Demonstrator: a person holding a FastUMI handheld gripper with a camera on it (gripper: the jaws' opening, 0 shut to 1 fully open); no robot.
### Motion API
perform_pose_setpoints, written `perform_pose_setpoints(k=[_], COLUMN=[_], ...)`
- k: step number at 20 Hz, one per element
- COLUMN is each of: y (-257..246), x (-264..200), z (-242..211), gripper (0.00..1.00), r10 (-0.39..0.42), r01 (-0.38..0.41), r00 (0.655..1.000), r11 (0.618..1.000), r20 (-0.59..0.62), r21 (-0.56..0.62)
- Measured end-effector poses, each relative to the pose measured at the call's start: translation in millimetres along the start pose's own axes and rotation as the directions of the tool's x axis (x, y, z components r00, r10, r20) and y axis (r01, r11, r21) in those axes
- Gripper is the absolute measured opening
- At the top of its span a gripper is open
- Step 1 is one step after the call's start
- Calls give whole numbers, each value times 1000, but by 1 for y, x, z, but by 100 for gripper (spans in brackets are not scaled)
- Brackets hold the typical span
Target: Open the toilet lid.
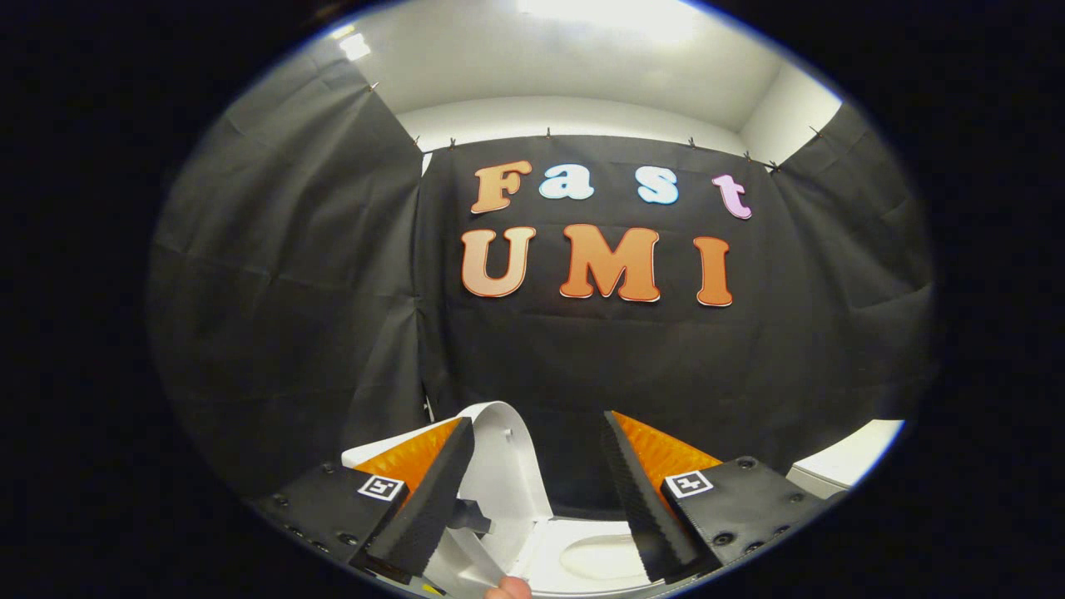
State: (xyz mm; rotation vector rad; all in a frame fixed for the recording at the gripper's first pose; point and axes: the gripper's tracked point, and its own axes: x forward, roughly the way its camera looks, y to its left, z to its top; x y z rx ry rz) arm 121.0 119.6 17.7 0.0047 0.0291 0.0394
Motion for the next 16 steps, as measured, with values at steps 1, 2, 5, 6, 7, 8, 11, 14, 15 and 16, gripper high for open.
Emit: perform_pose_setpoints(k=[1, 2, 5, 6, 7, 8, 11, 14, 15, 16], y=[-12, -24, -66, -78, -90, -101, -117, -130, -134, -134], x=[-4, -7, -20, -22, -25, -28, -38, -51, -57, -65], z=[3, 8, 14, 10, 7, 5, 1, -19, -22, -23], gripper=[98, 98, 98, 98, 98, 98, 98, 98, 98, 98], r10=[-6, -17, -72, -89, -106, -124, -138, -145, -145, -139], r01=[6, 17, 70, 88, 106, 124, 137, 145, 146, 139], r00=[1000, 1000, 997, 996, 994, 992, 990, 989, 989, 990], r11=[1000, 999, 997, 996, 994, 992, 990, 989, 988, 988], r20=[3, 12, 33, 24, 9, 3, 10, -18, -18, -10], r21=[21, 33, 39, 32, 23, 21, 25, 28, 45, 61])
